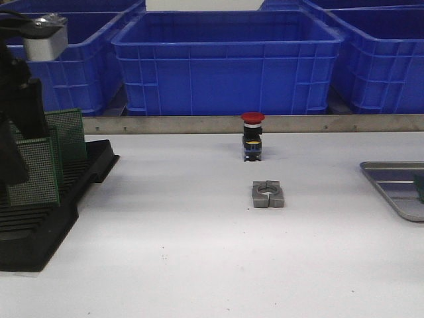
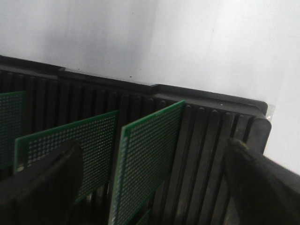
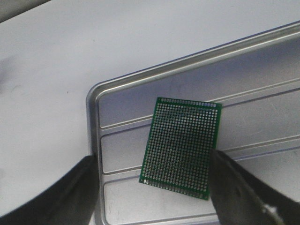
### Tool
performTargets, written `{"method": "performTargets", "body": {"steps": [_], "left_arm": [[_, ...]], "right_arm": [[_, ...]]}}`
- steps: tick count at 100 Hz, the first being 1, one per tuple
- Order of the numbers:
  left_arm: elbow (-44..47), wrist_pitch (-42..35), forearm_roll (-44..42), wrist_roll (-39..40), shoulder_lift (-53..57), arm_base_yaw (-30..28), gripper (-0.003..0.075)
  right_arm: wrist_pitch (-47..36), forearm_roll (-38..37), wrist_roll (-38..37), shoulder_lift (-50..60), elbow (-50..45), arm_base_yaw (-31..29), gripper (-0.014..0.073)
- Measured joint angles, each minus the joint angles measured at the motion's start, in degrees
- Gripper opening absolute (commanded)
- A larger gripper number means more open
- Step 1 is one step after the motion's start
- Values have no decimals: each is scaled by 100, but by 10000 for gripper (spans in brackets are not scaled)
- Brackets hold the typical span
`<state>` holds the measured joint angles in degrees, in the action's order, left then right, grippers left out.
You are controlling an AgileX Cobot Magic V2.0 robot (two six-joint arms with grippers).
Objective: Place circuit board on tray
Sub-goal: 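Grasp a second green board from the rack with the left gripper and lift, then grasp the second board's free edge with the right gripper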
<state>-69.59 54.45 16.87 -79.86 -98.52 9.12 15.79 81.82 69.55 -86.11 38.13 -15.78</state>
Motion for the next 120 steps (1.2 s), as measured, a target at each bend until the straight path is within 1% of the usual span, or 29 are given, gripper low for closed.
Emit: {"method": "performTargets", "body": {"steps": [6, 13, 18, 20, 21, 22, 32, 42, 63, 70, 80, 87, 94, 103, 110, 120], "left_arm": [[0, 38, 8, 0, -83, 0, 524], [0, 128, 8, 0, -109, 0, 436], [0, 220, 8, 0, -109, 0, 347], [0, 243, 8, 0, -109, 0, 323], [0, 263, 8, 0, -109, 0, 288], [0, 275, 8, 0, -109, 0, 288], [-12, 444, 8, 0, -109, 0, 117], [-118, 618, 8, 0, -109, 0, -18], [-775, 1359, 36, 0, -109, 0, -20], [-1036, 1465, 170, 34, -109, 0, -20], [-1315, 1502, 606, 56, -96, 0, -20], [-1437, 1525, 1016, 56, -96, 26, -20], [-1474, 1525, 1451, 69, -96, 103, -20], [-1474, 1525, 1880, 69, -96, 285, -20], [-1474, 1525, 2046, 79, -96, 469, -20], [-1474, 1525, 2127, 79, -96, 785, -20]], "right_arm": [[0, 0, 0, 0, 0, 0, 517], [14, 0, 0, 0, 0, 0, 517], [29, 0, 0, 0, 0, 0, 517], [29, 0, 0, 0, 0, 0, 517], [29, 0, 0, 0, 0, 0, 517], [33, 0, 0, 0, 0, 0, 517], [42, 0, 0, 0, 0, 0, 517], [46, 0, 0, 0, 0, 0, 517], [59, 0, -28, 0, 0, 0, 517], [103, 0, -28, 0, 0, 0, 517], [305, 0, -14, 0, 0, 0, 517], [572, 0, 140, 0, 0, 0, 517], [912, 0, 427, 0, 0, 0, 517], [1347, 119, 990, 0, 0, 102, 517], [1714, 246, 1661, 0, 0, 301, 517], [2238, 311, 2923, 0, 0, 729, 517]]}}
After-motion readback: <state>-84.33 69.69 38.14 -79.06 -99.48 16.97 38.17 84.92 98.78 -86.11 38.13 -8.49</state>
